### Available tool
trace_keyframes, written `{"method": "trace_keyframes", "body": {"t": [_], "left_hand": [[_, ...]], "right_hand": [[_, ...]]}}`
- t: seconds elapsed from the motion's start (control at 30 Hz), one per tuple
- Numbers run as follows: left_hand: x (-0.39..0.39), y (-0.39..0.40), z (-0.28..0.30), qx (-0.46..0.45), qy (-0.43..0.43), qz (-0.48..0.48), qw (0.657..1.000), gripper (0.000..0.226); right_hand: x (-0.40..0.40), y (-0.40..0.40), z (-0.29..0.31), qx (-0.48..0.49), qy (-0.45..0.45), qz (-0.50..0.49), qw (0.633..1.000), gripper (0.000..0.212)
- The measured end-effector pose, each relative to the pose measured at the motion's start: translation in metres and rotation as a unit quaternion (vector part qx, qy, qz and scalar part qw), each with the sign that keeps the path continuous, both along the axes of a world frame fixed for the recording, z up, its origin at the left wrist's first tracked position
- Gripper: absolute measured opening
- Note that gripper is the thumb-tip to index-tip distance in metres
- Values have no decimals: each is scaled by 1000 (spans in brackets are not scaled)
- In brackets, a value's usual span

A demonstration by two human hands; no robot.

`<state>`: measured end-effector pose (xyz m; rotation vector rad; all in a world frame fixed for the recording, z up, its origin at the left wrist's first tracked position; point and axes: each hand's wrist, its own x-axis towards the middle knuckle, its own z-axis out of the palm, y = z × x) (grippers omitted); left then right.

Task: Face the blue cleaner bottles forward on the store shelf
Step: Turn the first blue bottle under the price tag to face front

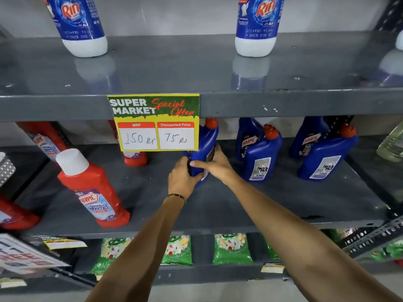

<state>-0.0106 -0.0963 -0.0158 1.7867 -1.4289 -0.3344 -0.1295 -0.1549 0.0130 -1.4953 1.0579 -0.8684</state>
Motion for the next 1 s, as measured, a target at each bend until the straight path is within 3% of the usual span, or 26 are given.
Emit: {"method": "trace_keyframes", "body": {"t": [0.1, 0.23, 0.37, 0.5, 0.57, 0.73, 0.87, 1.0], "left_hand": [[15, 3, 7, 40, 96, -73, 992, 45], [45, 0, 16, 130, 312, -130, 932, 52], [54, 4, 16, 232, 384, -206, 870, 59], [45, 8, 15, 276, 451, -302, 793, 37], [42, 7, 16, 269, 447, -300, 799, 35], [35, 3, 9, 209, 414, -179, 868, 44], [26, -2, 4, 133, 328, -57, 934, 52], [20, -5, -1, 94, 244, 16, 965, 63]], "right_hand": [[-5, -1, 0, 0, 0, 9, 1000, 80], [-17, -3, 4, 10, -18, 95, 995, 77], [-26, -6, 13, 80, -65, 205, 973, 65], [-32, -8, 20, 121, -90, 276, 949, 52], [-34, -8, 19, 139, -105, 285, 943, 51], [-37, -7, 12, 165, -170, 250, 939, 47], [-36, -8, 10, 153, -179, 190, 953, 43], [-36, -8, 6, 149, -162, 162, 962, 49]]}}
